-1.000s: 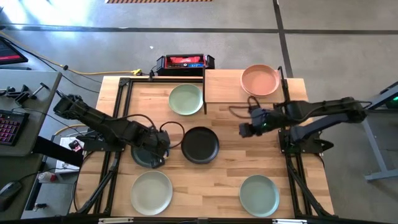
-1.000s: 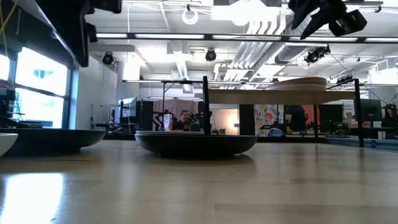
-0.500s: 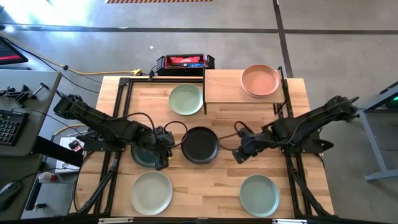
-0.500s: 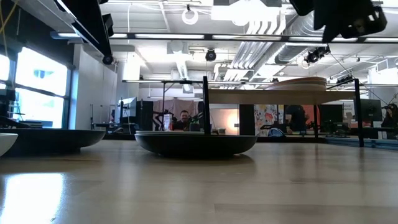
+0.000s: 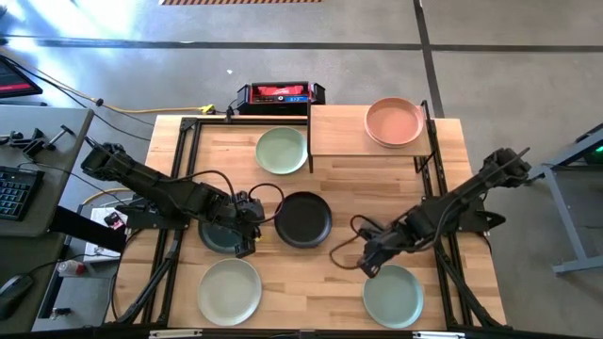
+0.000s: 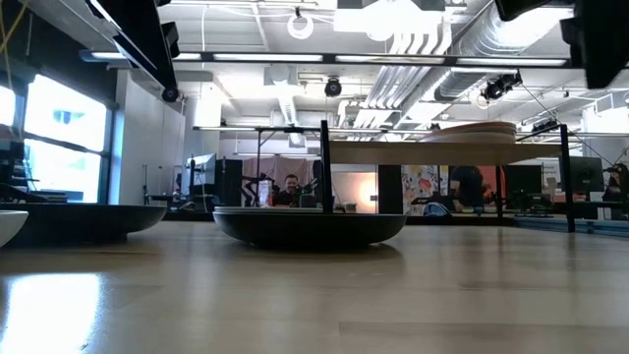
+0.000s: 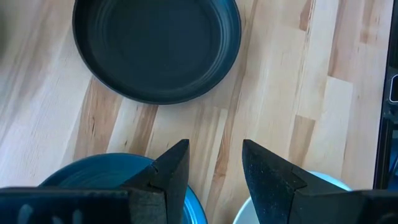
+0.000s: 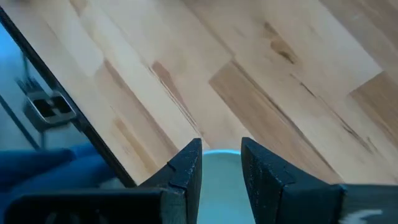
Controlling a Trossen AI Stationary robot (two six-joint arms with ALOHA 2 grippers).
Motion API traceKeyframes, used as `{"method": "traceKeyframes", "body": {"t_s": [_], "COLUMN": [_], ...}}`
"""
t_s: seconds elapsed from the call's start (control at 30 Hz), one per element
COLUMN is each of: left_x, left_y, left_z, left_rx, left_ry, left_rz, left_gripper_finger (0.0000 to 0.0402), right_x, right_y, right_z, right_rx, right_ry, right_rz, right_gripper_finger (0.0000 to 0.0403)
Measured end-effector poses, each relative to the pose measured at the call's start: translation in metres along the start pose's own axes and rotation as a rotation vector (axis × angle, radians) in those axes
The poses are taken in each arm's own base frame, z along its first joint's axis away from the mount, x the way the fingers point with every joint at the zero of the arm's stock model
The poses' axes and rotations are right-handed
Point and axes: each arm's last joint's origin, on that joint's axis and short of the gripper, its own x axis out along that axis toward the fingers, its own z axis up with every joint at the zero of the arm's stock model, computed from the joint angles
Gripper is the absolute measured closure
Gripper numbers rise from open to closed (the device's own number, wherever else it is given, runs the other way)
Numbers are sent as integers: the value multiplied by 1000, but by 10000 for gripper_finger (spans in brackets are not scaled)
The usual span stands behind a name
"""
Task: Place and stack plates onto a shelf
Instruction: Stack the light blue plate on top of the orange plate on the shelf
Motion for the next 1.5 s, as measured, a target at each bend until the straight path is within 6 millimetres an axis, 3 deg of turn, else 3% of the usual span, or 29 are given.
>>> {"method": "traceKeyframes", "body": {"t_s": [0.3,0.7,0.9,1.17,1.5], "left_x": [0,0,0,0,0], "left_y": [0,0,1,0,0], "left_z": [0,0,0,1,1], "left_rx": [-39,-130,-143,-143,-149], "left_ry": [0,-4,-16,-19,-21], "left_rz": [0,5,21,20,18], "left_gripper_finger": [266,266,266,266,266], "right_x": [19,20,25,64,86], "right_y": [4,2,4,10,7], "right_z": [-14,-17,-17,-25,-33], "right_rx": [-259,-658,-692,-730,-807], "right_ry": [48,76,85,171,256], "right_rz": [-70,-83,-73,-119,-173], "right_gripper_finger": [311,311,311,311,311]}}
